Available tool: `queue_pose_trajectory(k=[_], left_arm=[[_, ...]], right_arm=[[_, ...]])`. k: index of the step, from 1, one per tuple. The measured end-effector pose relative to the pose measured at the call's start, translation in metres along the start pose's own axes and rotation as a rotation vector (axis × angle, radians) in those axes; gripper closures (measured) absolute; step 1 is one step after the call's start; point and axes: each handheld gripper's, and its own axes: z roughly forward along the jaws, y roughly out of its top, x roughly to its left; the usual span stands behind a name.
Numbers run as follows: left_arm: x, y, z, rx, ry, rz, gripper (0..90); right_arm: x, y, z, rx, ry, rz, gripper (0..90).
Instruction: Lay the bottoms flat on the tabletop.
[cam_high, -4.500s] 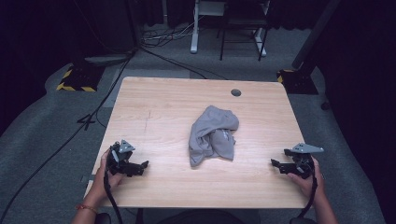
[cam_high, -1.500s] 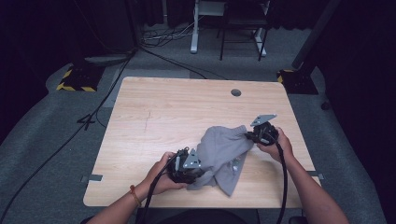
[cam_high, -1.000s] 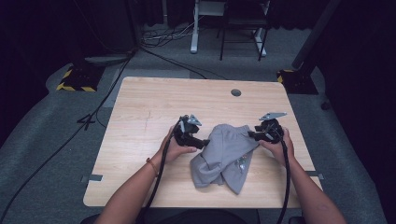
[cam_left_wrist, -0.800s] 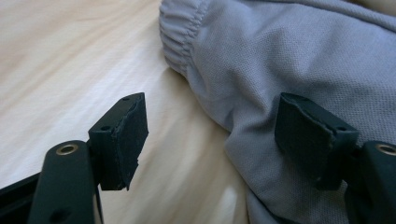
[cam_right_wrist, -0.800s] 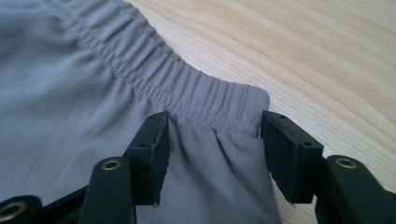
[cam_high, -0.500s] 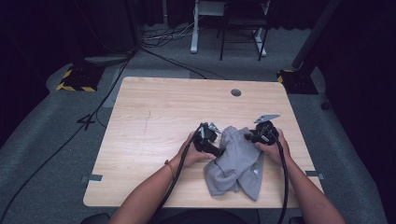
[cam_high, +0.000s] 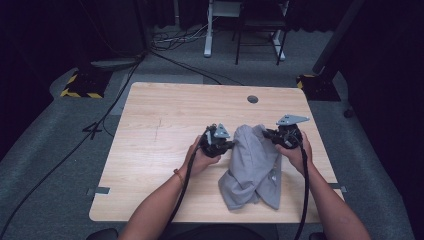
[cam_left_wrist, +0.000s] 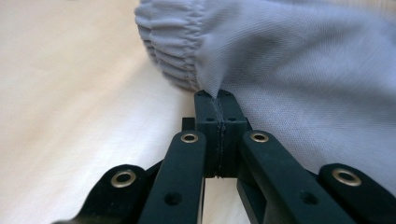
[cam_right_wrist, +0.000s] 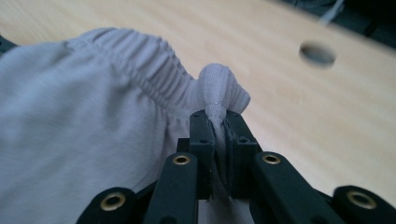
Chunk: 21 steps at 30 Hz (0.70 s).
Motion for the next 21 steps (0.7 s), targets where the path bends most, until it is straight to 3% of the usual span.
queue_pose_trajectory(k=[2, 3, 4, 5, 6, 7, 8, 9, 10, 13, 16, 17, 18, 19, 20, 21], left_arm=[[0.006, 0.009, -0.029, -0.042, 0.057, 0.014, 89.6], [0.006, 0.009, -0.029, -0.042, 0.057, 0.014, 89.6], [0.01, 0.02, -0.061, -0.073, 0.134, 0.047, 89.6], [0.01, 0.02, -0.061, -0.073, 0.134, 0.047, 89.6], [0.012, 0.03, -0.091, -0.093, 0.189, 0.073, 89.5], [0.012, 0.034, -0.104, -0.099, 0.222, 0.093, 89.6], [0.012, 0.034, -0.104, -0.099, 0.222, 0.093, 89.6], [0.01, 0.04, -0.124, -0.105, 0.248, 0.115, 89.5], [0.008, 0.042, -0.127, -0.092, 0.268, 0.131, 89.5], [0.005, 0.042, -0.126, -0.074, 0.287, 0.143, 88.9], [0.01, 0.031, -0.097, -0.051, 0.225, 0.11, 79.8], [0.01, 0.031, -0.097, -0.051, 0.225, 0.11, 73.8], [0.013, 0.027, -0.087, -0.038, 0.211, 0.084, 63.3], [0.024, 0.018, -0.066, 0.005, 0.21, 0.039, 57.9], [0.031, 0.013, -0.057, 0.018, 0.193, 0.014, 57.8], [0.031, 0.013, -0.057, 0.018, 0.193, 0.014, 53.9]], right_arm=[[0.005, 0.017, -0.011, -0.053, -0.01, -0.016, 83.9], [0.007, 0.026, -0.017, -0.079, -0.007, -0.029, 84.0], [0.01, 0.036, -0.022, -0.104, -0.007, -0.038, 84.1], [0.01, 0.036, -0.022, -0.104, -0.007, -0.038, 84.1], [0.015, 0.054, -0.032, -0.147, -0.012, -0.062, 84.2], [0.018, 0.063, -0.037, -0.161, -0.013, -0.075, 84.2], [0.022, 0.07, -0.041, -0.171, -0.016, -0.081, 84.2], [0.025, 0.076, -0.045, -0.185, -0.017, -0.094, 84.2], [0.028, 0.08, -0.048, -0.191, -0.02, -0.105, 84.2], [0.035, 0.085, -0.045, -0.185, -0.047, -0.124, 84.2], [0.03, 0.078, -0.028, -0.139, -0.086, -0.121, 84.1], [0.03, 0.078, -0.028, -0.139, -0.086, -0.121, 84.1], [0.019, 0.068, -0.014, -0.103, -0.089, -0.093, 84.0], [0.014, 0.062, -0.007, -0.072, -0.106, -0.08, 83.9], [0.007, 0.055, 0.0, -0.043, -0.131, -0.074, 83.9], [0.001, 0.048, 0.006, -0.018, -0.134, -0.062, 83.8]])
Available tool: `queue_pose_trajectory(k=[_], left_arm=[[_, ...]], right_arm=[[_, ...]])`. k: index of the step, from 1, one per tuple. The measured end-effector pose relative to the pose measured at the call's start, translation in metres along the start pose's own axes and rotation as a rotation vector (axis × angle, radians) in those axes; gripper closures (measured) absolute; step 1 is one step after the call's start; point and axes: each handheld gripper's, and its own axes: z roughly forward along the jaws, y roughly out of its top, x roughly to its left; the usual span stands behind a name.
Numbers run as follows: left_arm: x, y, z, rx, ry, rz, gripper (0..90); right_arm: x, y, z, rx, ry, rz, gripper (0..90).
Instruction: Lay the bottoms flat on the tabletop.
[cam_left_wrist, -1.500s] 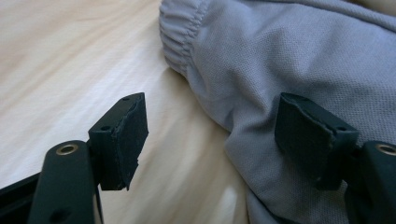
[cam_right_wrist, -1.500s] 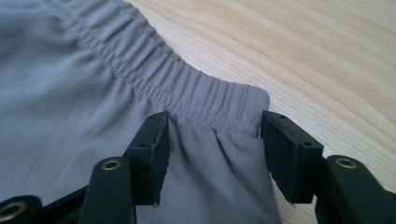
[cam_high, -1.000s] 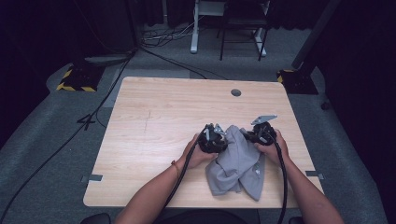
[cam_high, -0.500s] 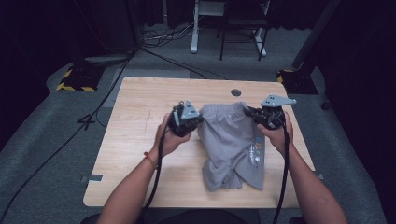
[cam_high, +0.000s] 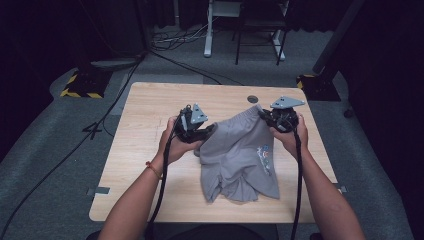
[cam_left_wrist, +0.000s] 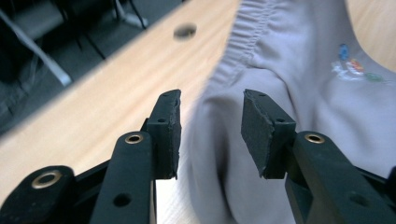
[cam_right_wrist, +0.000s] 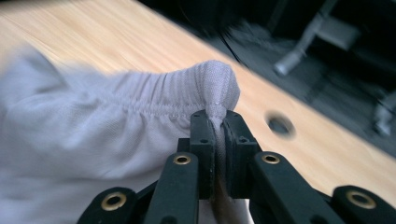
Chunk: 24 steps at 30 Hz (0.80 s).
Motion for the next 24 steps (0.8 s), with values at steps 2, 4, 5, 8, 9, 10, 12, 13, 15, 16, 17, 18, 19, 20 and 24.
queue_pose_trajectory(k=[2, 4, 5, 8, 9, 10, 12, 13, 15, 16, 17, 18, 19, 20, 24], left_arm=[[0.019, -0.017, 0.032, 0.073, -0.032, -0.126, 44.8], [0.024, -0.022, 0.042, 0.108, -0.034, -0.153, 40.9], [0.033, -0.031, 0.06, 0.151, -0.008, -0.188, 39.1], [0.041, -0.034, 0.083, 0.183, -0.048, -0.252, 35.3], [0.042, -0.034, 0.09, 0.195, -0.047, -0.265, 33.5], [0.042, -0.033, 0.096, 0.205, -0.064, -0.279, 31.6], [0.039, -0.03, 0.107, 0.219, -0.065, -0.264, 28.9], [0.039, -0.03, 0.107, 0.219, -0.065, -0.264, 28.2], [0.032, -0.028, 0.122, 0.246, -0.066, -0.268, 25.2], [0.03, -0.027, 0.126, 0.261, -0.058, -0.261, 25.3], [0.03, -0.027, 0.126, 0.261, -0.058, -0.261, 25.1], [0.028, -0.027, 0.13, 0.265, -0.062, -0.264, 25.1], [0.026, -0.027, 0.134, 0.276, -0.053, -0.258, 25.5], [0.024, -0.026, 0.136, 0.275, -0.025, -0.247, 28.5], [0.025, -0.024, 0.135, 0.262, -0.019, -0.239, 50.2]], right_arm=[[-0.011, -0.015, 0.013, 0.055, -0.013, 0.012, 83.1], [-0.022, -0.03, 0.025, 0.106, -0.019, 0.049, 82.4], [-0.026, -0.037, 0.031, 0.135, -0.023, 0.06, 81.9], [-0.034, -0.054, 0.046, 0.205, -0.041, 0.085, 71.3], [-0.036, -0.059, 0.05, 0.227, -0.052, 0.1, 68.6], [-0.037, -0.064, 0.053, 0.246, -0.059, 0.113, 64.7], [-0.039, -0.07, 0.058, 0.286, -0.038, 0.133, 56.4], [-0.039, -0.07, 0.058, 0.286, -0.038, 0.133, 56.4], [-0.041, -0.078, 0.06, 0.305, -0.017, 0.156, 51.6], [-0.043, -0.08, 0.06, 0.304, -0.009, 0.167, 49.5], [-0.043, -0.082, 0.06, 0.309, -0.002, 0.181, 48.7], [-0.043, -0.082, 0.06, 0.309, -0.002, 0.181, 48.7], [-0.044, -0.085, 0.061, 0.31, 0.01, 0.194, 46.9], [-0.047, -0.09, 0.06, 0.307, 0.018, 0.219, 44.7], [-0.049, -0.093, 0.058, 0.293, 0.039, 0.243, 53.4]])
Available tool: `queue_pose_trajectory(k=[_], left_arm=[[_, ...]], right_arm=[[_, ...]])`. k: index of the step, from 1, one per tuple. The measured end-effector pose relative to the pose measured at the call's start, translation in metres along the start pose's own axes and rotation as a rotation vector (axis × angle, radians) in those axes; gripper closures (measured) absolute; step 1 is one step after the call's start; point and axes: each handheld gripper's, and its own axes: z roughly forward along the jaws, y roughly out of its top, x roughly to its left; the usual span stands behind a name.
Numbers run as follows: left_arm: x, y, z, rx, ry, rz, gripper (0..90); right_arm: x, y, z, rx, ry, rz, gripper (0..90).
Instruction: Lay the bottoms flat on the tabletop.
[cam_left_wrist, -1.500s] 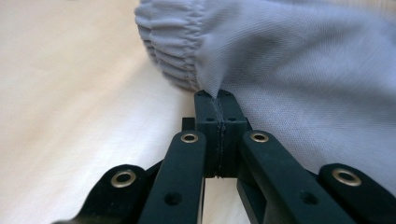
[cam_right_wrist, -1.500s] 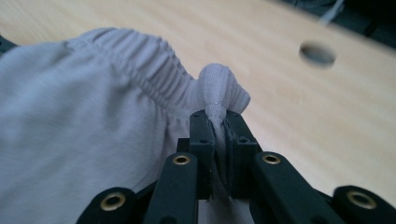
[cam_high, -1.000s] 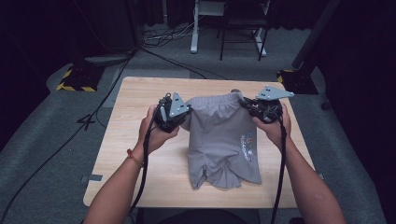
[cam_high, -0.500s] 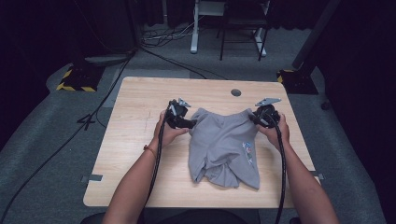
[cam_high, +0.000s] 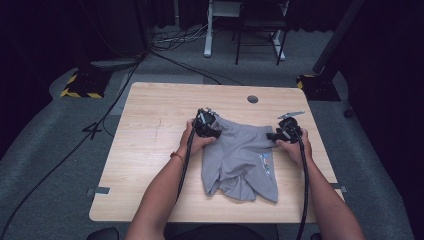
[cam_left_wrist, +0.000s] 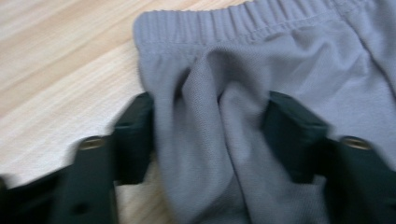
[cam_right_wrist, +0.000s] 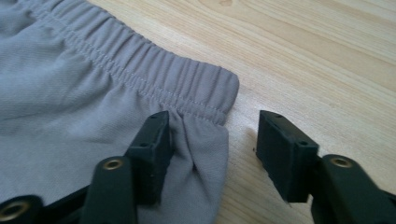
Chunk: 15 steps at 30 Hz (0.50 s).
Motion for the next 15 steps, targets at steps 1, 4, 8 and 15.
queue_pose_trajectory(k=[1, 4, 8, 15], left_arm=[[0.001, 0.0, -0.001, 0.002, -0.012, 0.009, 58.1], [0.004, -0.002, -0.003, 0.0, -0.024, 0.013, 74.3], [0.008, -0.005, -0.027, -0.084, 0.006, 0.051, 83.7], [0.013, 0.004, -0.089, -0.229, 0.058, 0.093, 83.4]], right_arm=[[0.001, 0.0, -0.001, -0.006, 0.01, -0.014, 61.6], [0.004, 0.0, -0.001, -0.008, 0.019, -0.04, 73.6], [0.016, 0.009, -0.005, -0.02, -0.049, -0.146, 86.9], [0.026, 0.038, -0.033, -0.189, -0.102, -0.145, 87.1]])
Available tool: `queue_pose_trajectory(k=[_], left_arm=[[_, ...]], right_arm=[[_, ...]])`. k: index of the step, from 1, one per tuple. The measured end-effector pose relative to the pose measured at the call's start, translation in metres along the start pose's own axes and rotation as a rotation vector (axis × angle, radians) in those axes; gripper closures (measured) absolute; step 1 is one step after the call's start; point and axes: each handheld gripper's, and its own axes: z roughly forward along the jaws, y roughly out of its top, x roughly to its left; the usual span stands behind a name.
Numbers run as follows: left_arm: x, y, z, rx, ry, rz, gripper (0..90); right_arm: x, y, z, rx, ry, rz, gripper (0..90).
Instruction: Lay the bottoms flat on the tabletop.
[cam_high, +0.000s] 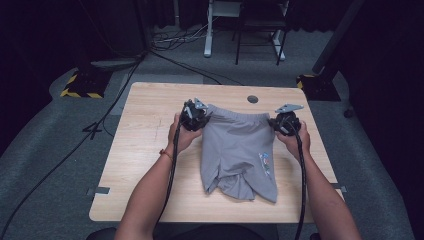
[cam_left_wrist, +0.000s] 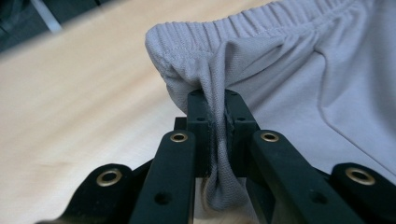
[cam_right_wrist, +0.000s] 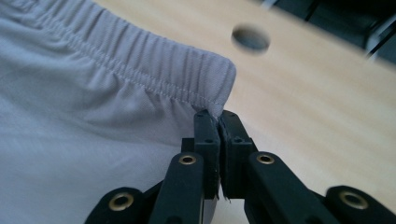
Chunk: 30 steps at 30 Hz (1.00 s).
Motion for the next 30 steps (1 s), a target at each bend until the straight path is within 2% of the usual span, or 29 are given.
queue_pose_trajectory(k=[1, 2, 5, 6, 7, 9, 10, 11, 12, 13, 14, 15, 16, 17, 18, 19, 20, 21, 22, 23, 24, 25, 26, 27, 28, 29, 30], left_arm=[[0.002, 0.009, -0.015, -0.026, 0.019, 0.014, 83.3], [0.003, 0.013, -0.021, -0.043, 0.037, 0.014, 83.1], [0.009, 0.021, -0.03, -0.068, 0.059, -0.006, 81.7], [0.011, 0.023, -0.029, -0.063, 0.078, 0.009, 81.8], [0.014, 0.024, -0.027, -0.052, 0.1, 0.016, 81.7], [0.021, 0.025, -0.017, -0.018, 0.141, -0.014, 78.2], [0.021, 0.025, -0.017, -0.018, 0.141, -0.014, 74.3], [0.025, 0.025, -0.012, -0.004, 0.177, -0.033, 65.4], [0.033, 0.023, 0.002, 0.04, 0.218, -0.104, 54.8], [0.036, 0.02, 0.008, 0.057, 0.214, -0.126, 49.5], [0.036, 0.02, 0.008, 0.057, 0.214, -0.126, 44.3], [0.037, 0.017, 0.013, 0.074, 0.233, -0.129, 40.5], [0.038, 0.014, 0.015, 0.086, 0.237, -0.13, 40.5], [0.039, 0.01, 0.017, 0.091, 0.2, -0.128, 35.4], [0.039, 0.005, 0.017, 0.1, 0.169, -0.123, 33.9], [0.036, -0.006, 0.017, 0.142, 0.175, -0.083, 34.0], [0.036, -0.012, 0.014, 0.145, 0.136, -0.087, 33.9], [0.034, -0.019, 0.011, 0.146, 0.078, -0.102, 33.8], [0.03, -0.026, 0.006, 0.154, 0.051, -0.096, 33.7], [0.03, -0.026, 0.006, 0.154, 0.051, -0.096, 33.8], [0.018, -0.043, -0.002, 0.147, -0.03, -0.087, 33.8], [0.012, -0.05, -0.005, 0.167, -0.058, -0.069, 33.7], [0.004, -0.057, -0.008, 0.185, -0.07, -0.043, 33.1], [-0.004, -0.064, -0.011, 0.187, -0.101, -0.036, 31.3], [-0.01, -0.069, -0.013, 0.186, -0.143, -0.029, 31.3], [-0.01, -0.069, -0.013, 0.186, -0.143, -0.029, 31.2], [-0.016, -0.074, -0.015, 0.197, -0.172, -0.025, 29.4]], right_arm=[[0.003, 0.014, -0.003, -0.035, -0.029, -0.005, 87.2], [0.005, 0.022, -0.003, -0.042, -0.04, -0.012, 87.2], [0.007, 0.045, -0.001, -0.071, -0.086, -0.034, 87.3], [0.006, 0.052, 0.0, -0.079, -0.1, -0.031, 87.3], [0.004, 0.057, 0.001, -0.09, -0.107, -0.021, 87.3], [0.0, 0.065, 0.005, -0.101, -0.13, -0.007, 87.3], [-0.002, 0.068, 0.009, -0.099, -0.161, 0.001, 87.1], [-0.005, 0.069, 0.014, -0.09, -0.196, 0.008, 86.1], [-0.009, 0.07, 0.022, -0.071, -0.222, 0.025, 79.5], [-0.012, 0.07, 0.03, -0.041, -0.256, 0.048, 70.0], [-0.015, 0.068, 0.038, -0.004, -0.285, 0.06, 68.3], [-0.017, 0.065, 0.042, 0.009, -0.282, 0.058, 65.4], [-0.017, 0.065, 0.042, 0.009, -0.282, 0.058, 65.4], [-0.019, 0.057, 0.044, 0.019, -0.267, 0.078, 59.7], [-0.02, 0.053, 0.045, 0.041, -0.224, 0.075, 57.0], [-0.019, 0.048, 0.044, 0.06, -0.192, 0.058, 54.6], [-0.015, 0.043, 0.041, 0.068, -0.168, 0.025, 53.6], [-0.011, 0.038, 0.037, 0.071, -0.111, 0.006, 51.4], [-0.005, 0.032, 0.031, 0.072, -0.038, -0.008, 48.1], [0.003, 0.024, 0.023, 0.056, 0.043, -0.018, 48.0], [0.013, 0.017, 0.015, 0.045, 0.122, -0.04, 47.4], [0.026, 0.01, 0.006, 0.048, 0.165, -0.078, 45.1], [0.039, 0.002, -0.005, 0.033, 0.226, -0.115, 45.3], [0.051, -0.006, -0.014, 0.016, 0.298, -0.146, 44.9], [0.063, -0.012, -0.023, 0.024, 0.336, -0.183, 42.7], [0.063, -0.012, -0.023, 0.024, 0.336, -0.183, 42.7], [0.083, -0.024, -0.038, 0.018, 0.417, -0.214, 42.9]])
